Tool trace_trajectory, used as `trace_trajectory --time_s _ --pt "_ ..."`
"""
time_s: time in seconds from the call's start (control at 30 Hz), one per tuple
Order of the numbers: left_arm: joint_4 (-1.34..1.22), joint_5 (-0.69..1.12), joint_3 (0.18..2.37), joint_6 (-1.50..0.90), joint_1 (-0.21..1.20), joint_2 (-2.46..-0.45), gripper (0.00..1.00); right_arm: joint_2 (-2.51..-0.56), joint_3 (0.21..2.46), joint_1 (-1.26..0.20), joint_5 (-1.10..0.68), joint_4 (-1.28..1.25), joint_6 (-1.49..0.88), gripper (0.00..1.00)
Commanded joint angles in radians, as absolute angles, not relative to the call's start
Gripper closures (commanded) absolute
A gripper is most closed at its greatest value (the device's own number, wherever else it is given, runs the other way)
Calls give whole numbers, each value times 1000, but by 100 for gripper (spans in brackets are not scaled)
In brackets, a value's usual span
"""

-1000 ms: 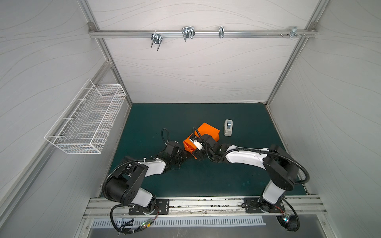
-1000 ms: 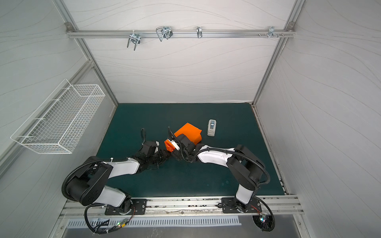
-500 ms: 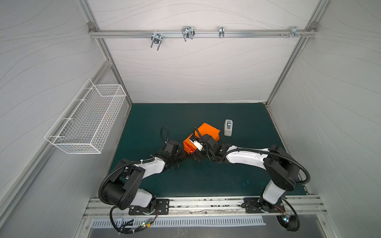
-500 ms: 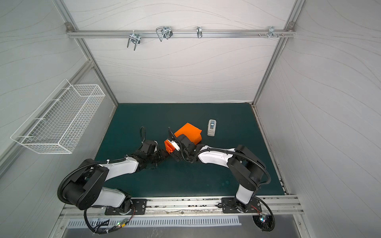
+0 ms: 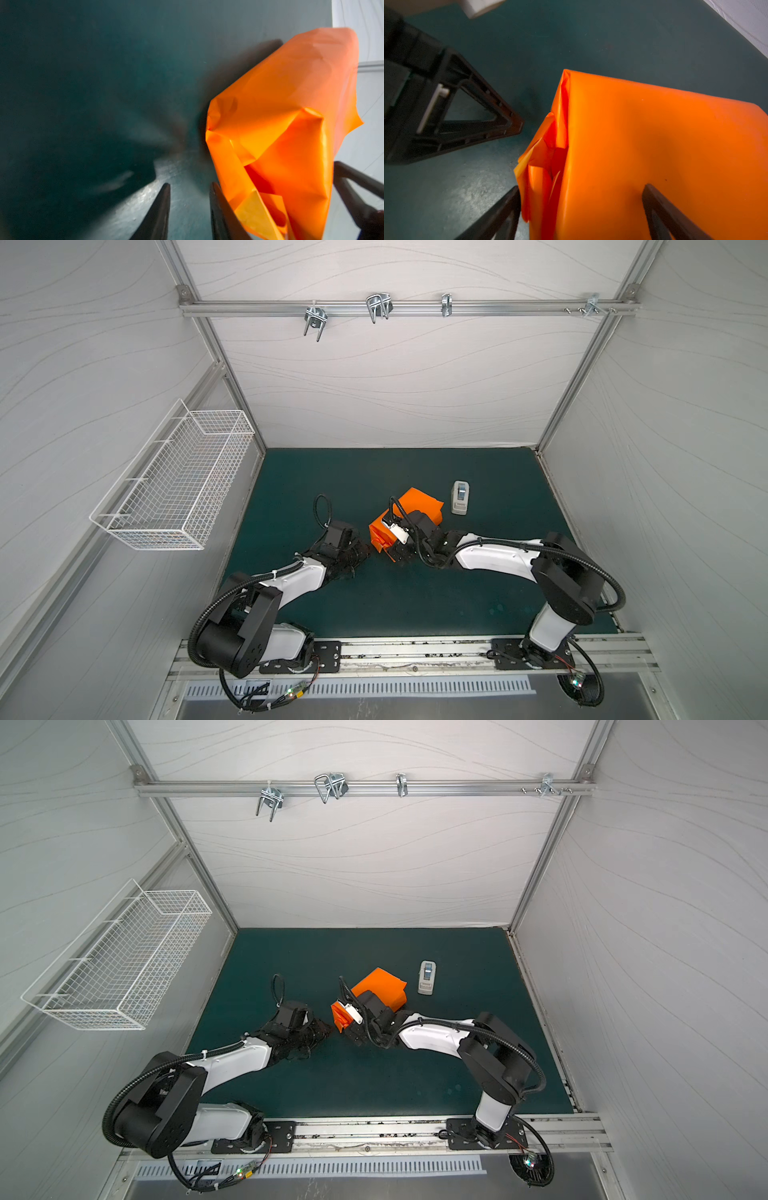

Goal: Wrap a gift box in wrapping paper
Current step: Fifth fold the wrapping paper around the gift box.

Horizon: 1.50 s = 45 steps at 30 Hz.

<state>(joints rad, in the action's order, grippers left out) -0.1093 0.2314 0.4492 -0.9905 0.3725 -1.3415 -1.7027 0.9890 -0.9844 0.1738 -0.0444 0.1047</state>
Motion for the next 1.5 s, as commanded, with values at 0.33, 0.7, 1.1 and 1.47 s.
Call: trace_trajectory --time_s 0.33,0.7,1.1,1.47 --pt "-568 397 302 -1266 431 -1453 87 -1705 970 -985 129 25 105 11" --pt "-1408 223 116 -1433 472 -1878 85 -1707 970 -983 123 24 104 12" --pt "-1382 166 97 -1367 468 -1782 84 -1704 967 -983 122 27 104 12" --pt "-1409 208 147 -1389 445 -1823 83 -1697 962 -984 124 31 107 12"
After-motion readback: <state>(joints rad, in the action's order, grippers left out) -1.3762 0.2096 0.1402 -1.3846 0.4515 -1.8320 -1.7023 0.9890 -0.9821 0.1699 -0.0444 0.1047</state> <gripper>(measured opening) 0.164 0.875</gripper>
